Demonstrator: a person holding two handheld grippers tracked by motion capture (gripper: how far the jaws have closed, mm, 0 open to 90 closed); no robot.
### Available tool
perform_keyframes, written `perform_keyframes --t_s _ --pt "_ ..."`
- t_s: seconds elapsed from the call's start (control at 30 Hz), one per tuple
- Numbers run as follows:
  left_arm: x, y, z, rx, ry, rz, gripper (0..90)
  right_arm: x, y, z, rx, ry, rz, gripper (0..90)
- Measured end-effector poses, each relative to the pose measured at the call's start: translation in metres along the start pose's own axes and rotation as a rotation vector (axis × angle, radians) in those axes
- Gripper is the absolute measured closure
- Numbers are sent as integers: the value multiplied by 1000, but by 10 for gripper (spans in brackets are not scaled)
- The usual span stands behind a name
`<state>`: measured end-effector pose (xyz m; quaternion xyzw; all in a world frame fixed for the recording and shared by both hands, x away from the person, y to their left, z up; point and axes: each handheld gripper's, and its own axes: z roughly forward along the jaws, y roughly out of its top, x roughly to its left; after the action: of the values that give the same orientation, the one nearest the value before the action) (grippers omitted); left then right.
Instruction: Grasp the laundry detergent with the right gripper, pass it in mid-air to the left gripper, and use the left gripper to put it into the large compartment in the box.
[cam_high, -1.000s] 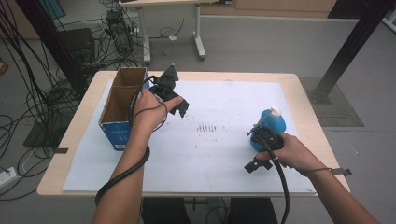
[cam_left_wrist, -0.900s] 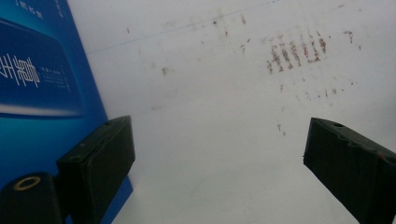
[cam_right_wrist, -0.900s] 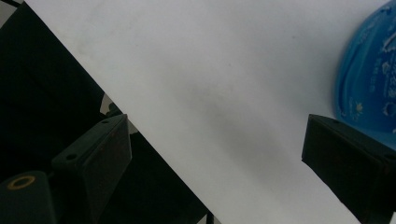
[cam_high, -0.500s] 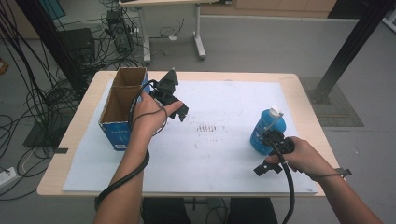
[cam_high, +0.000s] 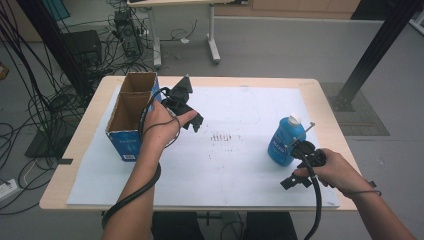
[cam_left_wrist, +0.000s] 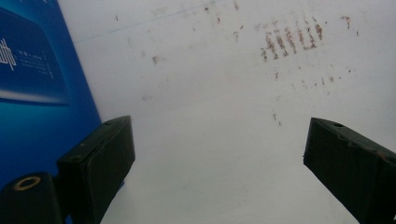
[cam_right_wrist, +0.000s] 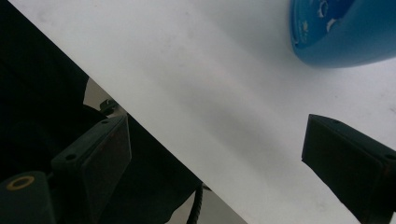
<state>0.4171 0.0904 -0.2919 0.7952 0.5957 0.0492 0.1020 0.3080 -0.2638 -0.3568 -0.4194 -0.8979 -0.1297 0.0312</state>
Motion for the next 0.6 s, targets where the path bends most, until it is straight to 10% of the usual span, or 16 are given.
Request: perform_keyframes --t_s 0.6 --pt "-3 -10 7 8 -1 -1 93 -24 -18 -7 -31 -47 64 63"
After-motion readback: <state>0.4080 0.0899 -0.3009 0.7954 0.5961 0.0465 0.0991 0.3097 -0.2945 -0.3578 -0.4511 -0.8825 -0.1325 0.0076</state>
